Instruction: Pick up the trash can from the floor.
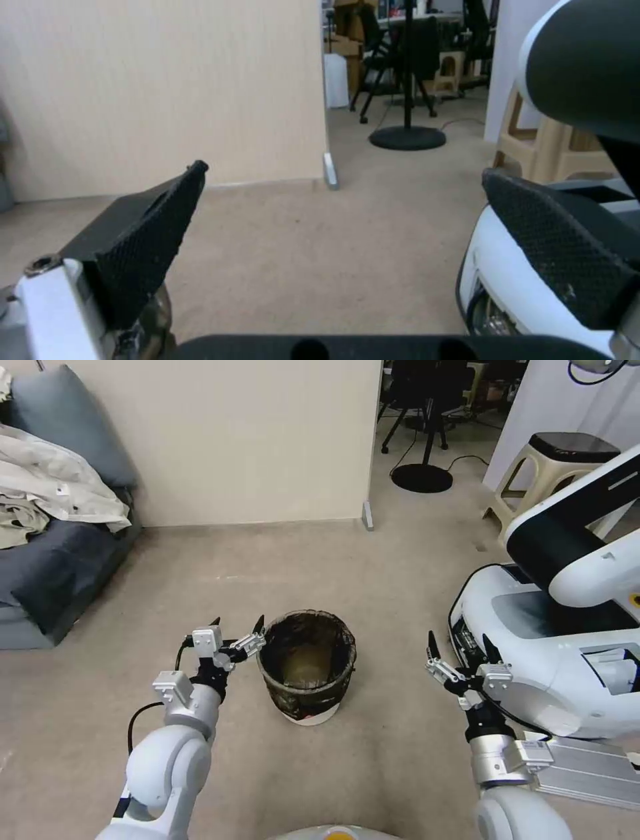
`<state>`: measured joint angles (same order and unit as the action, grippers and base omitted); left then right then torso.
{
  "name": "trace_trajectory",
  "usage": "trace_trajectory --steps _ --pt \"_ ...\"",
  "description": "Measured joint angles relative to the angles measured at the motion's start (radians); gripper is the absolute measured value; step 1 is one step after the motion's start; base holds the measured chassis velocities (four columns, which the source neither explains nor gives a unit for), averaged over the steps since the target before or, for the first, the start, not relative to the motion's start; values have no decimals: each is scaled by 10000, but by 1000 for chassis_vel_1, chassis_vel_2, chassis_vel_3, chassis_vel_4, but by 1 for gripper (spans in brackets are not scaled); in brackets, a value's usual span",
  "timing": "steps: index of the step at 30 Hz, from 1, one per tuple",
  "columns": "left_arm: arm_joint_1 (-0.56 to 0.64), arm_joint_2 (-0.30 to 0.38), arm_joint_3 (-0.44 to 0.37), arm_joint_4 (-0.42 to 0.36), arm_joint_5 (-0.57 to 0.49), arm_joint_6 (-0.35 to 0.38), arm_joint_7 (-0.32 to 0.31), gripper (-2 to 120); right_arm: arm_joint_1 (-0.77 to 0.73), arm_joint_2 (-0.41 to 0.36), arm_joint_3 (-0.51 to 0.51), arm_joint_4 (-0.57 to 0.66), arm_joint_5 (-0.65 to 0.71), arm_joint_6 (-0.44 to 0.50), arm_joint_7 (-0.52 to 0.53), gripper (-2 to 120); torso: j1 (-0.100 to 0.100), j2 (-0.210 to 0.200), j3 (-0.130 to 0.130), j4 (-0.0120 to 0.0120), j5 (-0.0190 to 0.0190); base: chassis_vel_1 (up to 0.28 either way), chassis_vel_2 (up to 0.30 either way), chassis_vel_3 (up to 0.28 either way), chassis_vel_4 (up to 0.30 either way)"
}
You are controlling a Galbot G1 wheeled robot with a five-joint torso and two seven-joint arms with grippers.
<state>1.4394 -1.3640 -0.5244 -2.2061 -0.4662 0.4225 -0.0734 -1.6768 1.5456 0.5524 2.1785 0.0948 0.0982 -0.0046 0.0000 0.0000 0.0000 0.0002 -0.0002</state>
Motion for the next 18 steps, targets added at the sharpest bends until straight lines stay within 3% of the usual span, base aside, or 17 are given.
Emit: trace_trajectory --steps 7,18 --pt "-407 257 258 -155 -717 1496 -476 100 -20 1 -163 -33 -85 -37 69 100 0 0 0 -1 1 0 0 0 0" --pt "-1057 494 518 383 -1041 2349 -1361 98 74 23 -227 -99 -102 -75 96 100 0 0 0 -1 1 0 0 0 0"
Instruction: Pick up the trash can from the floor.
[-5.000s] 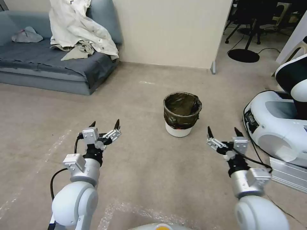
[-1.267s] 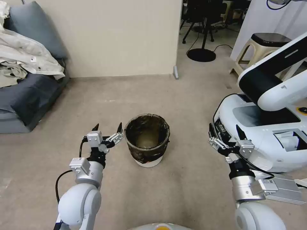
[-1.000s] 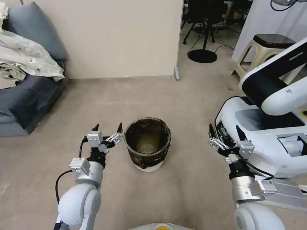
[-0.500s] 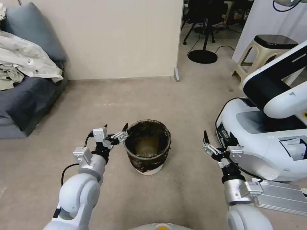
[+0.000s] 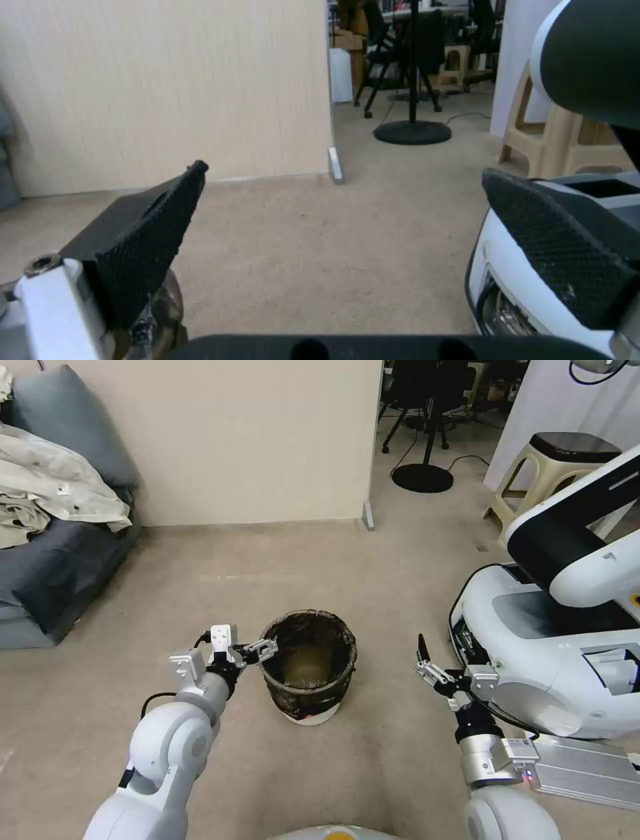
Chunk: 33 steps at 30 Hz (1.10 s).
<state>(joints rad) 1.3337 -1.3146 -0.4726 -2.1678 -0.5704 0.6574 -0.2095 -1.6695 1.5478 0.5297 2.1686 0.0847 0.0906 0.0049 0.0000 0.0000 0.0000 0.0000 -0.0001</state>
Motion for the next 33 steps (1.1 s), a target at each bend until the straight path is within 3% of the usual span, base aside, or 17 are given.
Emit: trace_trajectory --steps 33 --pt "-1593 75 1050 2664 382 138 -635 98 413 31 -65 -464 38 -86 -3 100 0 0 0 0 1 0 0 0 0"
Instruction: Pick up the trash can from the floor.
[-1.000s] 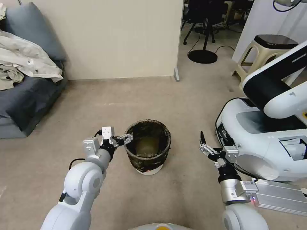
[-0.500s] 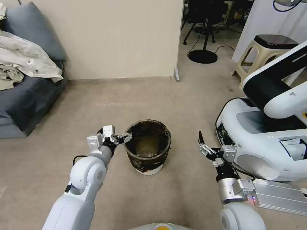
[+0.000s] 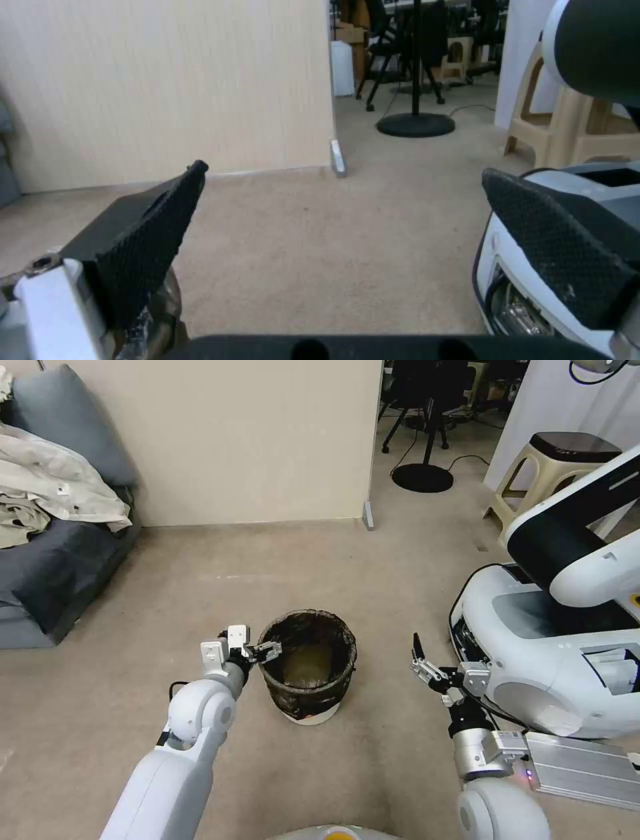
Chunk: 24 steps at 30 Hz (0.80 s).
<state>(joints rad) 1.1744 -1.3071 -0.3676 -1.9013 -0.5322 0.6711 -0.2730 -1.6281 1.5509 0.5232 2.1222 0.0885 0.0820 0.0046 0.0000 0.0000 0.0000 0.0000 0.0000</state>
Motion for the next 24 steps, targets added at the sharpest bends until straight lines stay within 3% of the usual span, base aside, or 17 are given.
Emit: trace_trajectory --steps 24 --pt "-1001 -64 705 1243 -286 650 -500 95 159 -5 68 -213 37 15 42 100 0 0 0 0 0 0 0 0 0"
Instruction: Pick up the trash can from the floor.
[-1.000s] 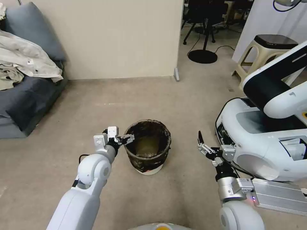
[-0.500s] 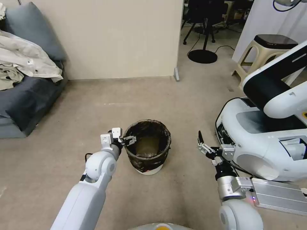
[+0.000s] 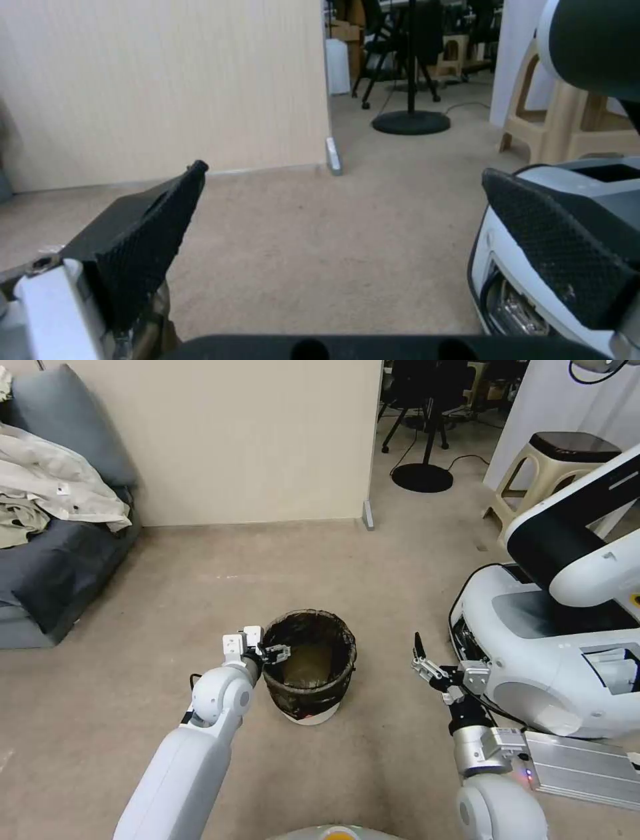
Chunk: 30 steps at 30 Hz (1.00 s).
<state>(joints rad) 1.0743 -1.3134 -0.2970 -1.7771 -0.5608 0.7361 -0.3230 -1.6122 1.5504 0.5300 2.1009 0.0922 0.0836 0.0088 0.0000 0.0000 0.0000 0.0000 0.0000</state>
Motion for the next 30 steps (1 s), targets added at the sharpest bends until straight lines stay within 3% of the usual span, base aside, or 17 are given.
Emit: trace_trajectory --steps 20,30 --pt "-239 5 127 749 -4 -20 -102 91 17 18 -20 -79 0 40 13 100 -2 1 -3 2 6 0 0 0 0" --pt "-399 -27 225 1023 -46 -30 -120 55 73 43 -20 -151 -6 55 29 100 -3 2 -3 3 6 0 0 0 0"
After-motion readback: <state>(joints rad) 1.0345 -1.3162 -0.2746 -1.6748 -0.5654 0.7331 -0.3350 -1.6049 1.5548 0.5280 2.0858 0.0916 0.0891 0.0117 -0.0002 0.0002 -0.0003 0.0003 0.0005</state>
